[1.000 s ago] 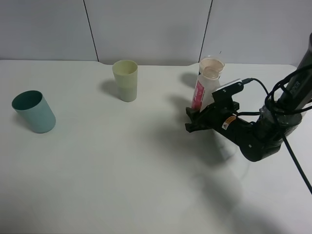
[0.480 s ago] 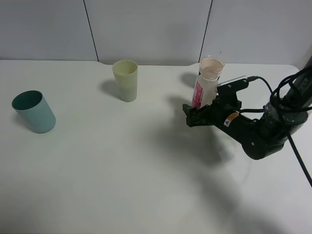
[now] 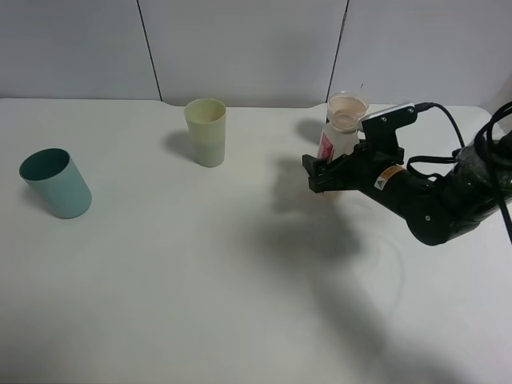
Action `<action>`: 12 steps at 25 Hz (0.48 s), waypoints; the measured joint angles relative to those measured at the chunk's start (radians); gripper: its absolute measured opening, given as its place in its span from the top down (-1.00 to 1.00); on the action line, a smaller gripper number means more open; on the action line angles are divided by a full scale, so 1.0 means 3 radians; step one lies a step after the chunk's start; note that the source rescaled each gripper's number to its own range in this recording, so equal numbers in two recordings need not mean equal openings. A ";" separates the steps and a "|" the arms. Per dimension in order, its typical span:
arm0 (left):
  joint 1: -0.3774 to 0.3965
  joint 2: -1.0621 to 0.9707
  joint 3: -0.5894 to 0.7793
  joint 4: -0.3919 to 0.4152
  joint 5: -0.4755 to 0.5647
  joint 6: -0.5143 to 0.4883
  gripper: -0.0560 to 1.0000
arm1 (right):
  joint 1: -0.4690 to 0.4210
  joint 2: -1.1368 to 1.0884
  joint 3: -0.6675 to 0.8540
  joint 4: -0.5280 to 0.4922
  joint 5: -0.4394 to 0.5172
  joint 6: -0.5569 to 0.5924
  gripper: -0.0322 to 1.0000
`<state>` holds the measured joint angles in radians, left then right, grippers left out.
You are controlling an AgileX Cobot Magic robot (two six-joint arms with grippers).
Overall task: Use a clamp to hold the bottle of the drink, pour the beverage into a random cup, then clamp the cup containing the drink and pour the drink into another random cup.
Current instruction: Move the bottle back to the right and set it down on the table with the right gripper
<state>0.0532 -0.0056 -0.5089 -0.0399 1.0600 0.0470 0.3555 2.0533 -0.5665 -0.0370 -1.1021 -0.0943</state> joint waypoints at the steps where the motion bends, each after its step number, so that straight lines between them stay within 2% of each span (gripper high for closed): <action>1: 0.0000 0.0000 0.0000 0.0000 0.0000 0.0000 -1.00 | 0.0000 0.0000 0.0000 0.0000 0.0000 0.0000 -0.55; 5: 0.0000 0.0000 0.0000 0.0000 0.0000 0.0000 -1.00 | 0.0000 -0.0206 0.0066 0.0000 0.0125 -0.0004 -0.55; 12: 0.0000 0.0000 0.0000 0.0000 0.0000 0.0000 -1.00 | 0.0000 -0.0557 0.0467 0.0236 0.0181 -0.0334 -0.55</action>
<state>0.0532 -0.0056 -0.5089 -0.0399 1.0600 0.0470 0.3555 1.8863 -0.4266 0.0337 -1.0477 -0.1945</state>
